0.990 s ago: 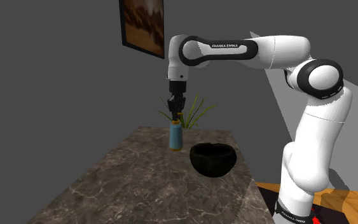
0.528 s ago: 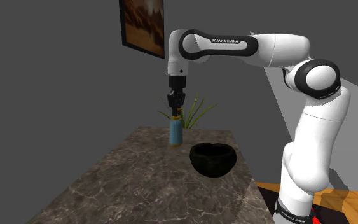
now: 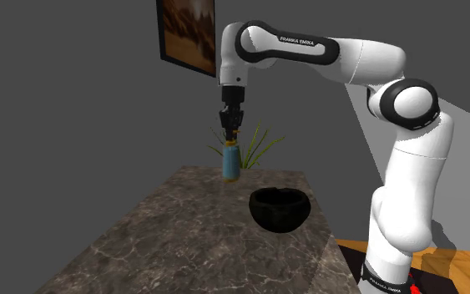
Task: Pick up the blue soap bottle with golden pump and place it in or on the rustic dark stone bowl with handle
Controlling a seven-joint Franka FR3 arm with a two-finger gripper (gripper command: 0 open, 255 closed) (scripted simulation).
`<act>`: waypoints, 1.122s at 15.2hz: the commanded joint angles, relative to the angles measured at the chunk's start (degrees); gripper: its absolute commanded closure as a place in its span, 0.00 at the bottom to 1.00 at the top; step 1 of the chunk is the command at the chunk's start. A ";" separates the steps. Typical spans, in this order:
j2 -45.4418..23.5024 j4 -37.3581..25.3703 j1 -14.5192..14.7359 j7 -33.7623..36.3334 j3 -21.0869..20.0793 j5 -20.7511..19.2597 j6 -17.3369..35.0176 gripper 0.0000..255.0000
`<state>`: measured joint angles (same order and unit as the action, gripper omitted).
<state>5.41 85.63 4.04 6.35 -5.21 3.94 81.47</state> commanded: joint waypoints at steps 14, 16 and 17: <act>-9.58 -25.13 0.35 1.45 -0.36 -0.68 -15.55 1.00; -11.83 -30.16 0.52 1.75 -0.47 -0.86 -18.33 1.00; -13.16 -33.04 0.63 1.93 -0.53 -0.98 -19.88 1.00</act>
<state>-6.29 55.84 4.57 8.09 -5.68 3.09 63.39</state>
